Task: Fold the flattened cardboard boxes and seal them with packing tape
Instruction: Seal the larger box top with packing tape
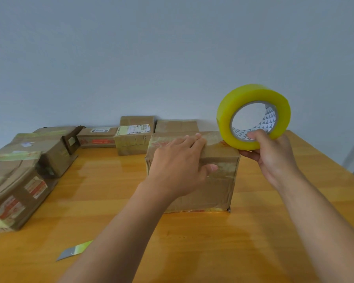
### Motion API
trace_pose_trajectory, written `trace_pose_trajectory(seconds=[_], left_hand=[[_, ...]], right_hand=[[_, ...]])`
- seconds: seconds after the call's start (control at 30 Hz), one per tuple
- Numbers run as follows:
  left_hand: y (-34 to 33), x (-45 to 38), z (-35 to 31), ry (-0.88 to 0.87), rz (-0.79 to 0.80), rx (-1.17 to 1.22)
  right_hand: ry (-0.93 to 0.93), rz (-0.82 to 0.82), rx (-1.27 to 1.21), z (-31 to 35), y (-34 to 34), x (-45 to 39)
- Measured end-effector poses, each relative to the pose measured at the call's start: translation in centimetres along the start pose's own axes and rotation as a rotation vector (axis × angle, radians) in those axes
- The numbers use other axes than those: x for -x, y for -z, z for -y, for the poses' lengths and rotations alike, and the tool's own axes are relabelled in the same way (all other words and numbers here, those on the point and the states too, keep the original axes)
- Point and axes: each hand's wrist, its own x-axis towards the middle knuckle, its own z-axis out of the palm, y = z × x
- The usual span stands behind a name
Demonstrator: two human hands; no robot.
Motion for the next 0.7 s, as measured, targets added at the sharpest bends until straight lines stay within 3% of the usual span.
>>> trace_pose_trajectory(seconds=[0.33, 0.7], left_hand=[[0.16, 0.24, -0.21, -0.022, -0.041, 0.042], [-0.32, -0.34, -0.23, -0.103, 0.043, 0.075]], right_hand=[[0.040, -0.023, 0.083, 0.30, 0.18, 0.18], [0.000, 0.004, 0.040, 0.19, 0.20, 0.60]])
